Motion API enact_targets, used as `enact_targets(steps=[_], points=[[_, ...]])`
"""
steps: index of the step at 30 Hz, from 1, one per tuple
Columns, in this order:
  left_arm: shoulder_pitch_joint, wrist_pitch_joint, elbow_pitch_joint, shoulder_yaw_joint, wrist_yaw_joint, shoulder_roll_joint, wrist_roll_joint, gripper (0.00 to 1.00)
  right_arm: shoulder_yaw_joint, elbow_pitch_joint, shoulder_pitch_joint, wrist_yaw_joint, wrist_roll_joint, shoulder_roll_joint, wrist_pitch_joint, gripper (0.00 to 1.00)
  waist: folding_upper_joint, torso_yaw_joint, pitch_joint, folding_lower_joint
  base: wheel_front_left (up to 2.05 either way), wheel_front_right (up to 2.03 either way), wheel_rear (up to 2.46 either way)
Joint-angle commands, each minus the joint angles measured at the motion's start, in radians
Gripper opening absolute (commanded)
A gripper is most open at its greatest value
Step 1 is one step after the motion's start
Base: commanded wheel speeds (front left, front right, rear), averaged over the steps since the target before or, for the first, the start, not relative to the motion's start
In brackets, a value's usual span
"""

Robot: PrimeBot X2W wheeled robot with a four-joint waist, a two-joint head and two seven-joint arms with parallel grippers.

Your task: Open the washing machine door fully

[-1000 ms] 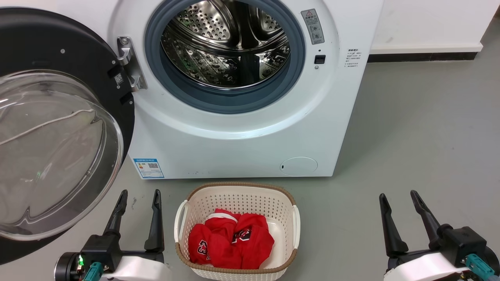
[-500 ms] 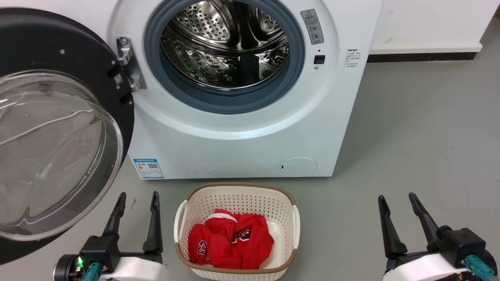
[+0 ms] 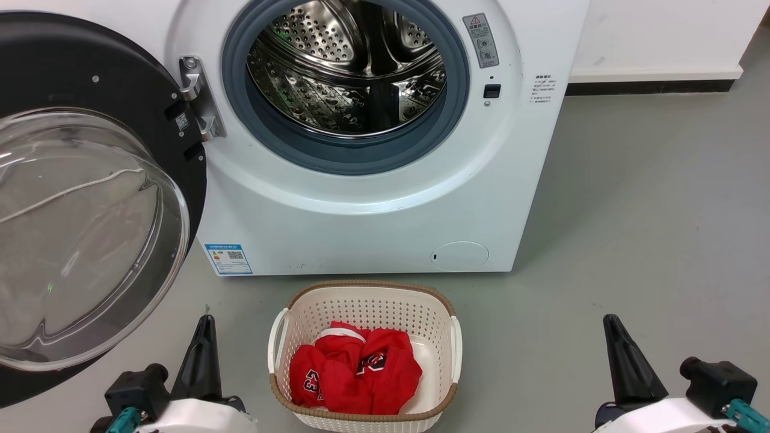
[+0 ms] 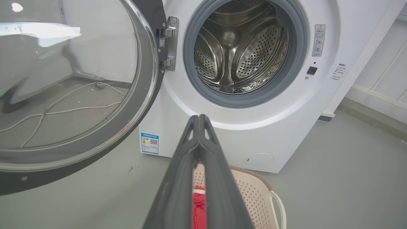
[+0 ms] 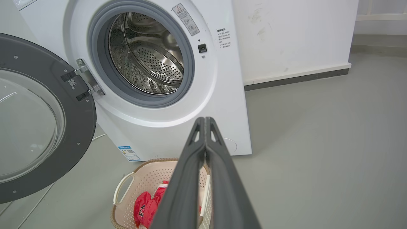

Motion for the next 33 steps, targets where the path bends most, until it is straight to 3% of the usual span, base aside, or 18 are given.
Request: enact_targets(steps=[1, 33], points=[[-0.031, 0.009, -0.01, 0.003, -0.006, 0.002, -0.046, 0.0, -0.002, -0.008, -0.029, 0.0, 0.049, -0.009, 0.004, 0.0, -0.0001, 0.0, 0.0, 0.0, 0.0, 0.0, 0.0], [-0.076, 0.125, 0.027, 0.017, -0.025, 0.002, -0.564, 0.0, -0.021, 0.06, -0.101, 0.0, 0.573, -0.031, 0.08, 0.0, -0.0001, 0.002, 0.005, 0.0, 0.0, 0.0, 0.0]])
